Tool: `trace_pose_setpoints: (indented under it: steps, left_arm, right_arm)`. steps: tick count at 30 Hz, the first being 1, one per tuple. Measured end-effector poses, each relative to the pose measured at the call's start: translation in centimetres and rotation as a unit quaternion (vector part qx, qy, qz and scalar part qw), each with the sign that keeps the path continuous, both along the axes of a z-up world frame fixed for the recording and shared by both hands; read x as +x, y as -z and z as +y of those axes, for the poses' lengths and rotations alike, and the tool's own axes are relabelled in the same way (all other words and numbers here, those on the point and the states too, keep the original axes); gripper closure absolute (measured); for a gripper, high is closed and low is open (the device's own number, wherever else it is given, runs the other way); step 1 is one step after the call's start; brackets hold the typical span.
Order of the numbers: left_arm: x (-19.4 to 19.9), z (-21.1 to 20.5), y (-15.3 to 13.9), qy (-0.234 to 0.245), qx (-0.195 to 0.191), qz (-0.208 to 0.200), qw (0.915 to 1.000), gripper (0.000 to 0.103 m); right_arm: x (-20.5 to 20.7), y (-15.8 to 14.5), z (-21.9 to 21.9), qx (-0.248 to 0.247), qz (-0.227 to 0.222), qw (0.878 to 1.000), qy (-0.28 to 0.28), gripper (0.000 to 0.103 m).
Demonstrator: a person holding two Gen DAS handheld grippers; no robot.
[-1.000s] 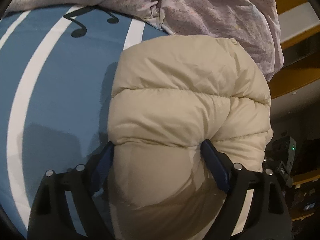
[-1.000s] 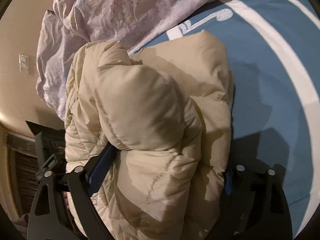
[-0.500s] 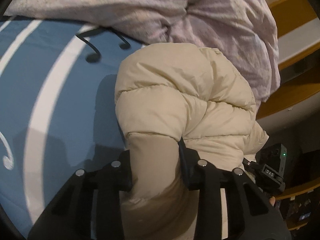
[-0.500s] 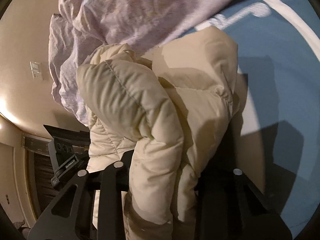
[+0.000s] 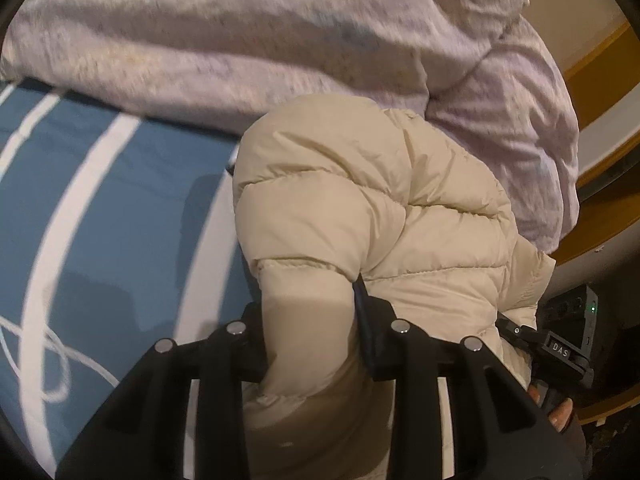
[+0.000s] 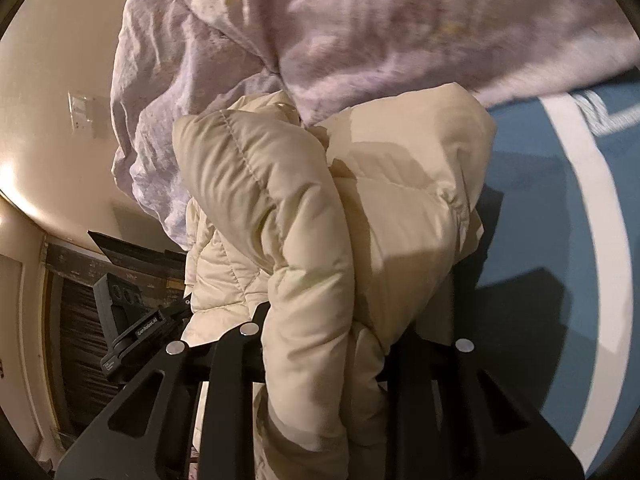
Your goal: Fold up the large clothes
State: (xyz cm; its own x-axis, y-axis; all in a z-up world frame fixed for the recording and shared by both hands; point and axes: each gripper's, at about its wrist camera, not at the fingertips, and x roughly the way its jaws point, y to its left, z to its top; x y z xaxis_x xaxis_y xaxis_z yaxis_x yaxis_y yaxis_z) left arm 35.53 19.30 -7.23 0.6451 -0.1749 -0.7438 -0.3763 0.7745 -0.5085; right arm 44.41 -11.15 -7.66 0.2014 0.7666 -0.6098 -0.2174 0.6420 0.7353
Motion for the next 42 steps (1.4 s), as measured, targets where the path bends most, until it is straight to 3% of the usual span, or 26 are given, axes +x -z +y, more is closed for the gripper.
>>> trace_pose_setpoints:
  steps: [6,9,14,20,22,26,31,34,38,40,42]
  left_arm:
    - [0.0,1.7,0.3,-0.011,0.025,0.01,0.9996,0.071]
    - [-0.1,1.7,0.7,-0.017,0.049,0.023,0.9984,0.065]
    - [-0.4,1.1,-0.3,-0.027,0.107,0.041,0.993,0.055]
    - [-2.0,0.1,-2.7,-0.03,0.145,0.03,0.9885,0.04]
    - [-2.8,-0.5,-3.4,-0.028,0.158,0.024,0.9867,0.034]
    - [-4.1,-2.2,-3.9,-0.015,0.175,0.017,0.9843,0.031]
    - [-5.3,-3.9,-2.7,-0.006,0.21,0.043,0.9767,0.03]
    - [-5.2,-4.7,-1.4,-0.006,0.246,0.076,0.9663,0.03]
    - [-7.3,-5.0,-2.5,-0.008,0.255,0.06,0.9652,0.03]
    - [-8.7,-4.9,-3.2,-0.01,0.252,0.05,0.9664,0.025]
    - [-10.4,-4.8,-4.0,-0.015,0.248,0.035,0.9679,0.019]
  right_arm:
    - [0.3,0.5,1.6,-0.055,-0.001,0.998,0.009,0.076]
    - [-0.4,0.2,1.8,-0.102,-0.013,0.995,0.014,0.057]
    - [-2.0,-1.8,1.1,-0.176,-0.056,0.982,0.023,0.046]
    - [-4.5,-4.9,-0.7,-0.206,-0.095,0.972,0.066,0.044]
    - [-5.6,-5.9,-0.7,-0.203,-0.109,0.97,0.077,0.044]
    - [-7.9,-7.1,1.1,-0.181,-0.135,0.972,0.062,0.044]
    - [-9.6,-5.5,5.2,-0.191,-0.132,0.973,0.016,0.054]
    - [-9.7,-2.8,6.9,-0.278,-0.113,0.954,0.018,0.057]
    - [-10.6,-3.2,7.1,-0.3,-0.118,0.946,0.043,0.057]
    - [-11.7,-4.4,7.4,-0.315,-0.144,0.937,0.042,0.05]
    - [-13.4,-5.9,7.8,-0.332,-0.183,0.924,0.041,0.022]
